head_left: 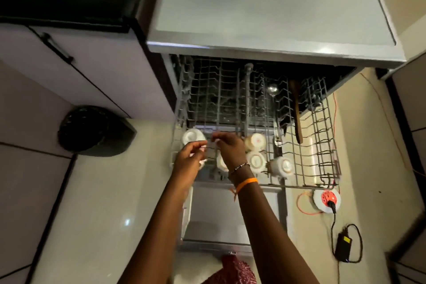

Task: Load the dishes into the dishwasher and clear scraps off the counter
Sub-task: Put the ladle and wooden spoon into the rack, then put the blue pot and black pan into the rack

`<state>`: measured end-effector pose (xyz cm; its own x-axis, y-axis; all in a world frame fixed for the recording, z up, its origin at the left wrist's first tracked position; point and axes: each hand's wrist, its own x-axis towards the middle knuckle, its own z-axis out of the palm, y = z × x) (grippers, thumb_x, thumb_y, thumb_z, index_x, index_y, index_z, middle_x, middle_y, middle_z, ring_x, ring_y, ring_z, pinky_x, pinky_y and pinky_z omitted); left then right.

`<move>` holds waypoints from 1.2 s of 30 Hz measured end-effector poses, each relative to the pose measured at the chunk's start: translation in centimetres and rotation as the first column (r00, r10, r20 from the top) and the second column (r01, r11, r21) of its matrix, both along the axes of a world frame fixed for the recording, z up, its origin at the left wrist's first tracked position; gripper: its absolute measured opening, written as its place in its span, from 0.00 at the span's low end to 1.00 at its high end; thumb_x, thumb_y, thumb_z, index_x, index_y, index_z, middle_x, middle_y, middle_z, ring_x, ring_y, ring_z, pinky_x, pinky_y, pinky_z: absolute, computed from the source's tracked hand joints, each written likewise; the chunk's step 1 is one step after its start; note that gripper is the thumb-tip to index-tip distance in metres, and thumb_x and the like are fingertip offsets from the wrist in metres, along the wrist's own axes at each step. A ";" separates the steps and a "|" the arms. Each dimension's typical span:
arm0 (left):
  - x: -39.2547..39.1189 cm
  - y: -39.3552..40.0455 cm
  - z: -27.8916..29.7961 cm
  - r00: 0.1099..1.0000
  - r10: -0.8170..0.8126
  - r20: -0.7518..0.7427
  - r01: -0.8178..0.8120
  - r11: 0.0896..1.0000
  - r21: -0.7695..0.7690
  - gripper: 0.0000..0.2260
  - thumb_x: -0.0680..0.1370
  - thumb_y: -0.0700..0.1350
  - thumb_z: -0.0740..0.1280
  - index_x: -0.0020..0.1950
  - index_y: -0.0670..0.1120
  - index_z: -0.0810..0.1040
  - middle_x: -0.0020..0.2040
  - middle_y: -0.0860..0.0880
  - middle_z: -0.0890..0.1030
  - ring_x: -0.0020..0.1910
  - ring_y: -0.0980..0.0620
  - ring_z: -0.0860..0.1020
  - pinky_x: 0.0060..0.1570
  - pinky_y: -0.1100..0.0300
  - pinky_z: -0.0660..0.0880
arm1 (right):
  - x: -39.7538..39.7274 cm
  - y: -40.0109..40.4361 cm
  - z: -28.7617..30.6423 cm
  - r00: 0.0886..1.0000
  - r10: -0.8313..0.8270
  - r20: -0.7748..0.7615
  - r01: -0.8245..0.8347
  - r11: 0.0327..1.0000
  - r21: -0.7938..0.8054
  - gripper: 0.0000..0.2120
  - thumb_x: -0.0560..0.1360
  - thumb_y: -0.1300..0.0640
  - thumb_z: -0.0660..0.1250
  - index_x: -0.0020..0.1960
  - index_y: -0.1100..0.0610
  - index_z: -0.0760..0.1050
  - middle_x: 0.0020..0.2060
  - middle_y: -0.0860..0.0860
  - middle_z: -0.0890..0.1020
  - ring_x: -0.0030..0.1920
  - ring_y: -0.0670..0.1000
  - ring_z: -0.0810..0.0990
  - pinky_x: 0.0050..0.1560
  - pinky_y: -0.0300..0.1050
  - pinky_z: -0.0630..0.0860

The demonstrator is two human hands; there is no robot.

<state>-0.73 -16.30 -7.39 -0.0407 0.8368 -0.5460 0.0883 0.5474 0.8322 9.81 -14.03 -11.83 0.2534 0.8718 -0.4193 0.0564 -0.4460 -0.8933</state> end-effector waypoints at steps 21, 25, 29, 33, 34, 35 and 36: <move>-36.8 8.8 12.2 0.986 0.165 -0.013 -0.148 0.911 0.384 0.10 0.78 0.36 0.58 0.53 0.44 0.78 0.43 0.52 0.78 0.43 0.56 0.76 0.47 0.63 0.74 | -37.9 9.3 17.0 0.982 0.137 0.131 -0.180 0.890 0.418 0.10 0.72 0.74 0.59 0.47 0.68 0.79 0.43 0.56 0.80 0.45 0.48 0.77 0.44 0.25 0.70; -38.7 13.5 13.0 0.994 0.089 -0.063 -0.053 0.902 0.429 0.09 0.79 0.36 0.59 0.53 0.42 0.77 0.43 0.53 0.77 0.42 0.56 0.76 0.39 0.71 0.73 | -39.1 13.9 17.8 0.986 0.118 0.114 -0.155 0.896 0.415 0.11 0.75 0.71 0.57 0.47 0.65 0.78 0.40 0.47 0.78 0.42 0.44 0.76 0.41 0.23 0.71; -40.3 19.7 13.6 0.995 0.047 -0.090 0.001 0.882 0.472 0.08 0.80 0.37 0.58 0.51 0.45 0.76 0.43 0.52 0.77 0.41 0.57 0.76 0.36 0.73 0.73 | -39.9 20.3 17.3 0.996 0.090 -0.001 -0.081 0.906 0.416 0.10 0.75 0.70 0.58 0.51 0.65 0.77 0.37 0.47 0.76 0.38 0.41 0.73 0.37 0.27 0.71; -41.1 28.3 14.5 0.995 0.041 -0.086 0.007 0.865 0.502 0.10 0.82 0.42 0.55 0.58 0.45 0.73 0.42 0.52 0.76 0.42 0.55 0.76 0.37 0.70 0.71 | -40.4 28.7 16.7 0.999 0.051 -0.009 -0.042 0.903 0.427 0.09 0.75 0.67 0.60 0.54 0.62 0.74 0.38 0.49 0.75 0.37 0.46 0.73 0.38 0.34 0.70; -41.1 31.0 14.8 0.996 0.049 -0.068 -0.010 0.874 0.485 0.10 0.82 0.42 0.54 0.59 0.44 0.72 0.41 0.51 0.76 0.41 0.53 0.76 0.37 0.68 0.71 | -40.3 31.2 17.0 0.999 0.039 0.015 -0.042 0.902 0.429 0.10 0.75 0.68 0.61 0.55 0.62 0.74 0.39 0.49 0.75 0.39 0.47 0.73 0.38 0.34 0.70; -40.9 33.6 15.2 0.997 0.054 -0.053 -0.025 0.892 0.452 0.10 0.82 0.43 0.53 0.59 0.45 0.71 0.40 0.50 0.75 0.39 0.53 0.75 0.36 0.66 0.71 | -39.9 33.7 17.3 0.998 0.025 0.052 -0.045 0.901 0.432 0.10 0.74 0.68 0.61 0.54 0.62 0.74 0.40 0.51 0.76 0.41 0.49 0.74 0.38 0.33 0.70; -40.6 36.2 15.5 0.998 0.056 -0.038 -0.035 0.913 0.406 0.09 0.82 0.44 0.53 0.58 0.45 0.70 0.41 0.50 0.75 0.37 0.53 0.75 0.36 0.65 0.71 | -39.4 36.2 17.8 0.995 0.012 0.102 -0.057 0.895 0.442 0.10 0.74 0.68 0.62 0.54 0.63 0.74 0.42 0.53 0.76 0.44 0.50 0.75 0.39 0.31 0.70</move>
<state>-41.31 19.92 8.10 -0.1017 0.9822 -0.1576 0.1167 0.1691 0.9787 -29.59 22.21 5.95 0.2389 0.9703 0.0380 0.1583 -0.0002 -0.9874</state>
